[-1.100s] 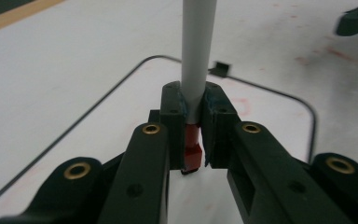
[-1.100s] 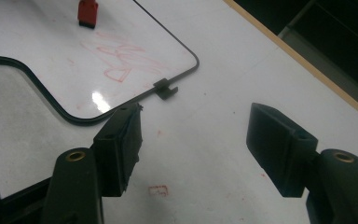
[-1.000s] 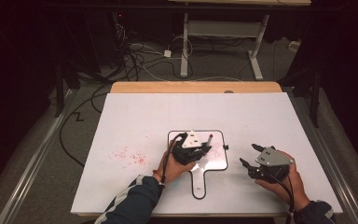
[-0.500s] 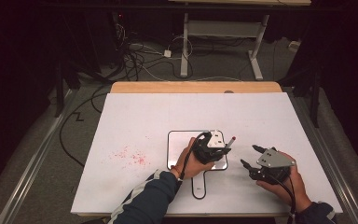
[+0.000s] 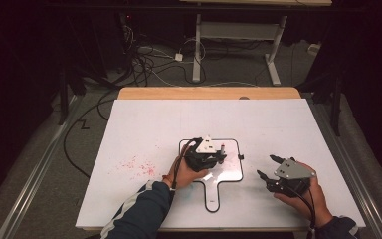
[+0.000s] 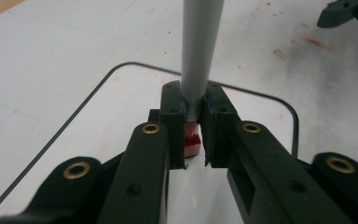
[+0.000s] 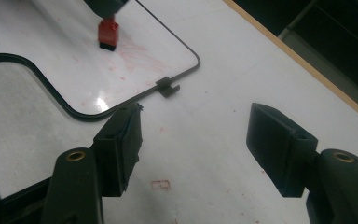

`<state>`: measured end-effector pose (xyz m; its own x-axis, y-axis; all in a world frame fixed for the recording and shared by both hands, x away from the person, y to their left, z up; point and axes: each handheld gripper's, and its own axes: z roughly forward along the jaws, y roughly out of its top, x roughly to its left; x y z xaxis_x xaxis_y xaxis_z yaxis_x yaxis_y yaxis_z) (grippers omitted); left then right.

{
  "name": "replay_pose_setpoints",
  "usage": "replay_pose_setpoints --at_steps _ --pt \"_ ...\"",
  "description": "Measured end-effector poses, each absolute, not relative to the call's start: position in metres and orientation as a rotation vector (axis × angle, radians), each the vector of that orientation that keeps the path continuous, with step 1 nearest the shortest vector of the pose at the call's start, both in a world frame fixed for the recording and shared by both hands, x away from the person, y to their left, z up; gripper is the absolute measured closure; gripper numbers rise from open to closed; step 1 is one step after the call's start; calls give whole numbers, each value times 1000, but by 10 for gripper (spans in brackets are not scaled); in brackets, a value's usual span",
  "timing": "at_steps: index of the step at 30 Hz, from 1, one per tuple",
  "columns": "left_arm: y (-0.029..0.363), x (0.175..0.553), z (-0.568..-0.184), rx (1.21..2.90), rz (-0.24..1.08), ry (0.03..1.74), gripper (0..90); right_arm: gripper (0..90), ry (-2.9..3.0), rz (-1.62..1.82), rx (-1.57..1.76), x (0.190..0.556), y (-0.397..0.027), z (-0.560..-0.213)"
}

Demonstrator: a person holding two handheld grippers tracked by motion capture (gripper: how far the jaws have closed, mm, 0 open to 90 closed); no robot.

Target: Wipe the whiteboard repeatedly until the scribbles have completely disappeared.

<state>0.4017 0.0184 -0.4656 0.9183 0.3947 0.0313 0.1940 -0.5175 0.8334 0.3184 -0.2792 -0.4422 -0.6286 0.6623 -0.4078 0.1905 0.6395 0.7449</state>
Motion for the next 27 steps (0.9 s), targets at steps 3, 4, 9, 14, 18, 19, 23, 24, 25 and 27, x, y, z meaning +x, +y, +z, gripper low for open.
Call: replay_pose_setpoints --at_steps 3,4,9,14,18,19,23,24,25,27 --pt "32 401 -466 2127 279 439 785 364 2167 878 662 318 -279 -442" --pt "35 402 -466 2128 278 448 785 364 2167 877 662 318 -279 -442" --pt "41 404 -466 2153 295 451 784 364 2172 873 660 318 -278 -443" --pt "19 408 -465 2157 289 436 787 364 2184 862 654 320 -276 -445" --pt "-3 411 -463 2178 275 393 787 364 2183 865 648 320 -275 -444" --pt "-8 411 -463 2180 275 384 787 364 2184 865 650 320 -275 -444" --pt "-25 412 -463 2174 260 359 787 364 2184 865 648 320 -277 -445" --pt "-29 412 -463 2176 257 349 787 364 2183 867 647 320 -277 -445" --pt "-32 412 -462 2179 259 335 787 364 2183 867 646 320 -278 -444" --pt "-38 410 -462 2189 273 306 787 364 2180 870 647 320 -278 -444"
